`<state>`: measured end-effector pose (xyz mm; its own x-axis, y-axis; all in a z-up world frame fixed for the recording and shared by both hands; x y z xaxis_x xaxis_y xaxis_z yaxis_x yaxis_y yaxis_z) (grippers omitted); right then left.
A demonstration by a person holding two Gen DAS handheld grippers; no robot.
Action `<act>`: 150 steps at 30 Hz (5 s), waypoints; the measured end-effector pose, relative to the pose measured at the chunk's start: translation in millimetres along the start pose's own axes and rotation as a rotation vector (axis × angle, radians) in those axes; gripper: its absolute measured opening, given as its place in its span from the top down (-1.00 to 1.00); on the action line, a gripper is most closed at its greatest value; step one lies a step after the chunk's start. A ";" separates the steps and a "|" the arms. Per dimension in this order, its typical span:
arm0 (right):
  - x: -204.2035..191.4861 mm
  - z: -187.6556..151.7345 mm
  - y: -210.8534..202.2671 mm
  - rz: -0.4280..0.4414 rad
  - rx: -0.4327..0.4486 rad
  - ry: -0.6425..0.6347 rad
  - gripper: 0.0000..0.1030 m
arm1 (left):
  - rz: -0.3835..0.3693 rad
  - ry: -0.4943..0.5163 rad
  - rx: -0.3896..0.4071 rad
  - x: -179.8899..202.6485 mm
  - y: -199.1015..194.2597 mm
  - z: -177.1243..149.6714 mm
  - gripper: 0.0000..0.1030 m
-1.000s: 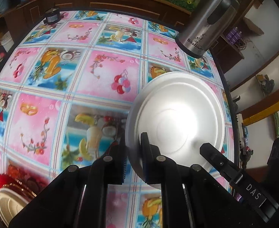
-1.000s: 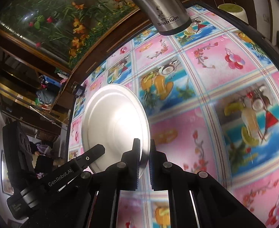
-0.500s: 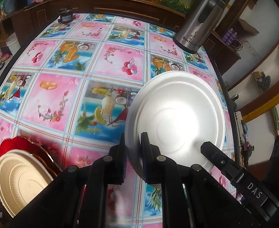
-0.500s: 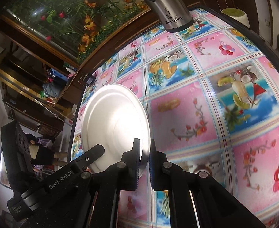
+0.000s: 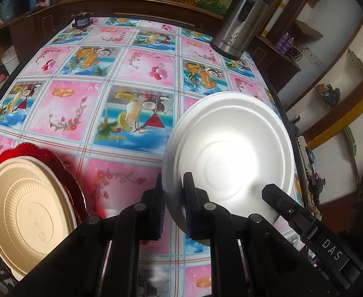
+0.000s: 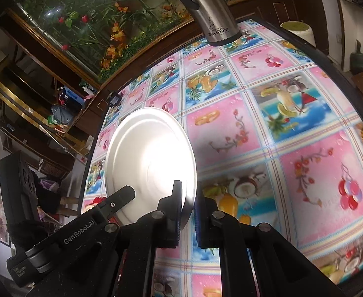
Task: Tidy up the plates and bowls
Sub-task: 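Lift the white foam plate and carry it toward the plate stack, then lower the white foam plate onto the beige plate with both grippers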
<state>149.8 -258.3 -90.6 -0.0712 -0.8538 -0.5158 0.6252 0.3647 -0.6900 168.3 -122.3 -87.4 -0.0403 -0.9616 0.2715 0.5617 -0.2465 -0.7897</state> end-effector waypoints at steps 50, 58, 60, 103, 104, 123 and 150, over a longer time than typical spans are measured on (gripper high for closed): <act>-118.3 -60.9 -19.4 0.173 -0.001 -0.237 0.83 | 0.089 -0.120 0.177 -102.8 -102.3 -24.8 0.77; -138.9 -68.9 -11.0 0.201 -0.026 -0.268 0.83 | 0.112 -0.152 0.186 -123.1 -110.5 -27.2 0.77; -143.8 -70.7 -9.4 0.208 -0.031 -0.276 0.83 | 0.117 -0.158 0.190 -127.8 -113.0 -26.7 0.77; -193.7 -109.0 21.7 0.251 -0.124 -0.355 0.83 | 0.154 -0.253 0.181 -189.1 -122.8 -45.8 0.77; -194.0 -109.5 22.3 0.249 -0.126 -0.356 0.83 | 0.154 -0.255 0.180 -189.8 -122.3 -46.2 0.77; -193.8 -118.9 31.8 0.225 -0.147 -0.358 0.83 | 0.152 -0.265 0.152 -197.1 -113.3 -54.2 0.77; -190.5 -125.3 41.1 0.198 -0.178 -0.356 0.82 | 0.161 -0.260 0.117 -201.0 -103.0 -59.6 0.76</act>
<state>91.8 -34.1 -84.4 0.3275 -0.8246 -0.4613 0.4541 0.5655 -0.6885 69.3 89.2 -93.4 0.2602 -0.9205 0.2915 0.6356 -0.0640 -0.7694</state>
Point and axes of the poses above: each gripper's, at about its wrist camera, not at the fingertips, and y roughly the way its jaws point, x to its right, z to its top, the point moved 8 cm from there along y, roughly the way its jaws point, and after that the axes turned 5 degrees about x, right-handed, at the moved point
